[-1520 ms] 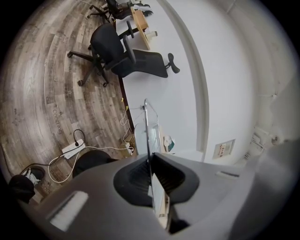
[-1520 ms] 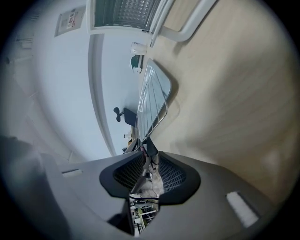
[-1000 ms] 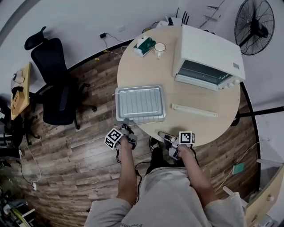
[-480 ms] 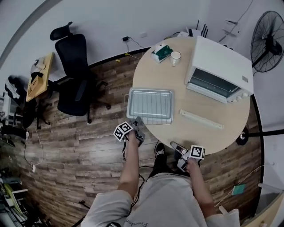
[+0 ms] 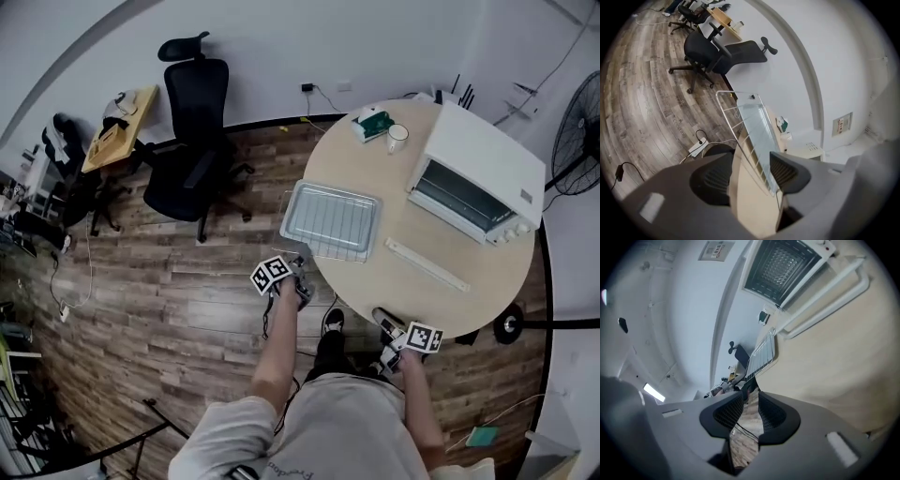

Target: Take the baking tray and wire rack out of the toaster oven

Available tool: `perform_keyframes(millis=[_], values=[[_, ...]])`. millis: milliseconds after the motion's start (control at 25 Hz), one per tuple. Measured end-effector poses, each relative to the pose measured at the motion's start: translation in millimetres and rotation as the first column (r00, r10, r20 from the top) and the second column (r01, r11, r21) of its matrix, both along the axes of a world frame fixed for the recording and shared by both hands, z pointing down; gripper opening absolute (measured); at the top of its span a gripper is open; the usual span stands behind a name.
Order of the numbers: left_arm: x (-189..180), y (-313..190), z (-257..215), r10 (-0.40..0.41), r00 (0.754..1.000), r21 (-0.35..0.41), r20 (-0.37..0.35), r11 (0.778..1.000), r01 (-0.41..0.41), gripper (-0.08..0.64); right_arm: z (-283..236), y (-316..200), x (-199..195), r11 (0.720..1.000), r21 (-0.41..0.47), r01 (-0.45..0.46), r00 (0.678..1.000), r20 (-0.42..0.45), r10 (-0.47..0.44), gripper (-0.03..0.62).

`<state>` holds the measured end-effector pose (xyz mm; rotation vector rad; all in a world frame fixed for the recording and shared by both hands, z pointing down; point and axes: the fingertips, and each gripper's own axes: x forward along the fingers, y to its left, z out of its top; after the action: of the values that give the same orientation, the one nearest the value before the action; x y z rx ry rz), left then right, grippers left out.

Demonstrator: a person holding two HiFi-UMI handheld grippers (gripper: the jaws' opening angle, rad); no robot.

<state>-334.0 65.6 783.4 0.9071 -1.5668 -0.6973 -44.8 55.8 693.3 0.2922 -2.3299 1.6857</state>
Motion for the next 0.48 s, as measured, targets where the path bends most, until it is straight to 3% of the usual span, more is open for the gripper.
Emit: perform_keyframes(millis=[120, 240, 480], values=[[29, 8, -17, 0.025, 0.999, 0.018, 0.036, 0.999, -0.026, 0.275, -10, -15, 12, 0.995, 0.1, -0.001, 0.999, -0.034, 0.004, 0.077], [73, 10, -47, 0.102, 0.989, 0.047, 0.105, 0.993, -0.107, 0.275, -14, -32, 31, 0.975, 0.216, -0.05, 0.994, -0.08, 0.069, 0.077], [161, -5, -109, 0.214, 0.941, 0.116, 0.264, 0.961, -0.251, 0.275, -33, -50, 66, 0.927, 0.355, -0.124, 0.978, -0.112, 0.174, 0.077]])
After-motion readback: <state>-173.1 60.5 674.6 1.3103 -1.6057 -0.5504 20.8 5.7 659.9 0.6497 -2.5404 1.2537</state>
